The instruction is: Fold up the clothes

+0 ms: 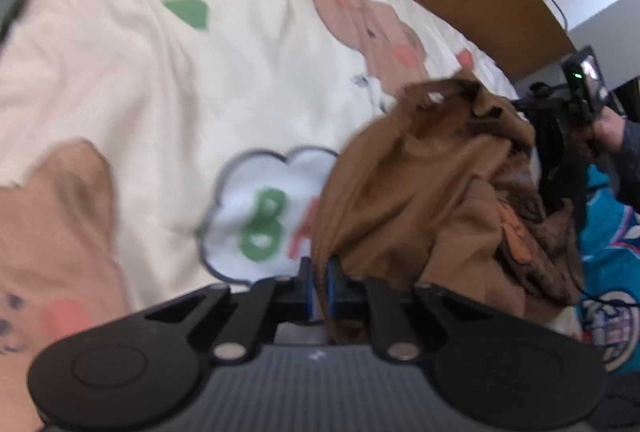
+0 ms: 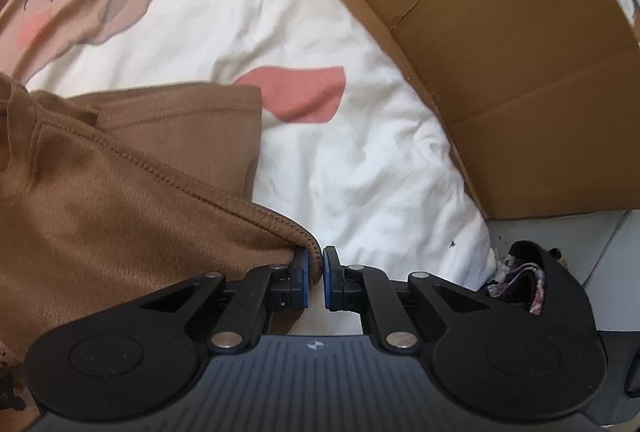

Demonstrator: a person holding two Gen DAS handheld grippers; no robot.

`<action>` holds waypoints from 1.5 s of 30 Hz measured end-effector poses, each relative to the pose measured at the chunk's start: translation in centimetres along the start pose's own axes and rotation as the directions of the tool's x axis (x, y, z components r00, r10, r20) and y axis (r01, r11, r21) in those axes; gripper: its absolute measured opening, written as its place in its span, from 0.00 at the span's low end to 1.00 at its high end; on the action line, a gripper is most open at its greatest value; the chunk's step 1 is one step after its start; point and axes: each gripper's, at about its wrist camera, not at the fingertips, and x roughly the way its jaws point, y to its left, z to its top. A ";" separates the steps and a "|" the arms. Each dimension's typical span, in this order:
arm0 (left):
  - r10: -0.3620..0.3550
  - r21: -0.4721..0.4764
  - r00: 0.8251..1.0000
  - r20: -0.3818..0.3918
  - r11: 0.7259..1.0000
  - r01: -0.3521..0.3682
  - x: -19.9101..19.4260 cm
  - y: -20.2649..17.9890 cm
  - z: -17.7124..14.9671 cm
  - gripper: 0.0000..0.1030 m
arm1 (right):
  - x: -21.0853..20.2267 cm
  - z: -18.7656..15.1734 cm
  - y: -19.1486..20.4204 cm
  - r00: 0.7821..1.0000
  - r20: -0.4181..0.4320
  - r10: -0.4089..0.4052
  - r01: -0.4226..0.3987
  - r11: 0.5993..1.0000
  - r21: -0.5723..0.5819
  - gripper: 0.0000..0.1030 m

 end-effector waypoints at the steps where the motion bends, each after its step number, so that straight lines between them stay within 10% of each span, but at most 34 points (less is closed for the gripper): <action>1: 0.018 0.006 1.000 0.013 1.000 -0.018 -0.4 0.1 0.2 0.05 | -0.3 0.1 0.0 1.000 0.015 -0.007 0.007 1.000 0.004 0.05; 13: 0.235 -0.013 0.964 0.129 0.972 -0.235 -5.9 4.2 2.7 0.03 | -4.6 1.2 0.8 0.992 0.125 0.035 -0.037 0.999 0.013 0.05; 30: 0.527 -0.067 0.825 0.204 0.848 -0.526 -11.1 12.8 7.5 0.03 | -10.1 4.9 10.3 0.935 0.223 0.274 -0.261 0.961 -0.087 0.05; 45: 0.430 0.138 0.858 0.281 0.867 -0.479 -5.3 10.1 15.9 0.03 | -6.2 7.7 5.1 0.976 0.208 0.064 -0.081 0.994 0.071 0.05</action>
